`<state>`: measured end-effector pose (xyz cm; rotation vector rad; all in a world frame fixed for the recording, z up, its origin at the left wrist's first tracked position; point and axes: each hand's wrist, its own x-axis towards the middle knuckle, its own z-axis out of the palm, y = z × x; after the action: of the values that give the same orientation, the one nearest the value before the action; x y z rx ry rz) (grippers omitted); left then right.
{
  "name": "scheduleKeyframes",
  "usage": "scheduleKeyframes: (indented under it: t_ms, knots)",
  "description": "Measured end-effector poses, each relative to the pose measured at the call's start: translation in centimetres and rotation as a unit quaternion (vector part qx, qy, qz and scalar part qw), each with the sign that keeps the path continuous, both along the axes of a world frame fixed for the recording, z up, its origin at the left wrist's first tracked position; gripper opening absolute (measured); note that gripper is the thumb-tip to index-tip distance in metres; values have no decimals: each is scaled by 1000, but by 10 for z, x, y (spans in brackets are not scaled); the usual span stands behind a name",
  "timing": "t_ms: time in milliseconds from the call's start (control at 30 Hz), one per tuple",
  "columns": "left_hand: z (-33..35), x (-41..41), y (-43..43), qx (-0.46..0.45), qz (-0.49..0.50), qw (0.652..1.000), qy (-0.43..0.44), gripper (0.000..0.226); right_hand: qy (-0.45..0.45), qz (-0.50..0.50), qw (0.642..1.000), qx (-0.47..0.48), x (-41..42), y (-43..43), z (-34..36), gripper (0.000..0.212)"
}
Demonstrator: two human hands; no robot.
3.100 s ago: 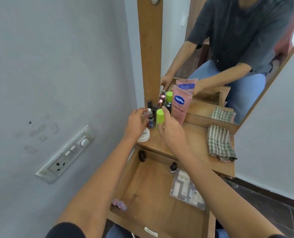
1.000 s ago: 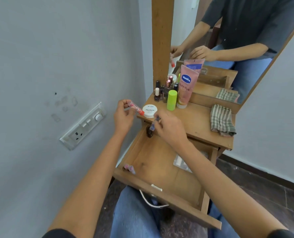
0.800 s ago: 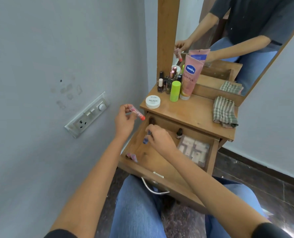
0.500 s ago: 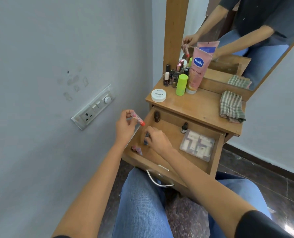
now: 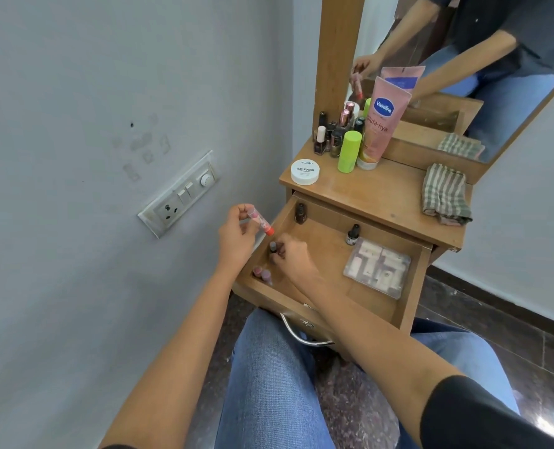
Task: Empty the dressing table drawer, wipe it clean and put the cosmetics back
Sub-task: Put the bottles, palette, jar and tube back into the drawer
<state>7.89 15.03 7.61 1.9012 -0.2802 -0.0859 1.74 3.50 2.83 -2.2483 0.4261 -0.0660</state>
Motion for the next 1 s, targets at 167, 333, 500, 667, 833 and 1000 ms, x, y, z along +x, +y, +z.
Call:
scheduleKeyframes:
  t_ms: [167,333,500,667,833,1000]
  knots:
    - [3,-1,1,3,0,1000,2,17,6,-5,1000,30,2,-1,-1,21]
    - [12,-6,2,-12,-4,1000,-13,20,-43,-37,998,29,-10,-13,5,27]
    - [16,-23,-2,-6,-46,999,5,24,-164,-10,985,43,-33,-25,30,36]
    - [20,-53,-8,15,-99,994,41,13,-147,7,988,41,-42,-30,31,20]
    - [18,-59,-1,16,-64,997,33,14,-69,36,994,75,-59,-31,21,11]
    - [9,-43,14,-11,10,1000,23,13,61,119,989,66,-69,-29,4,7]
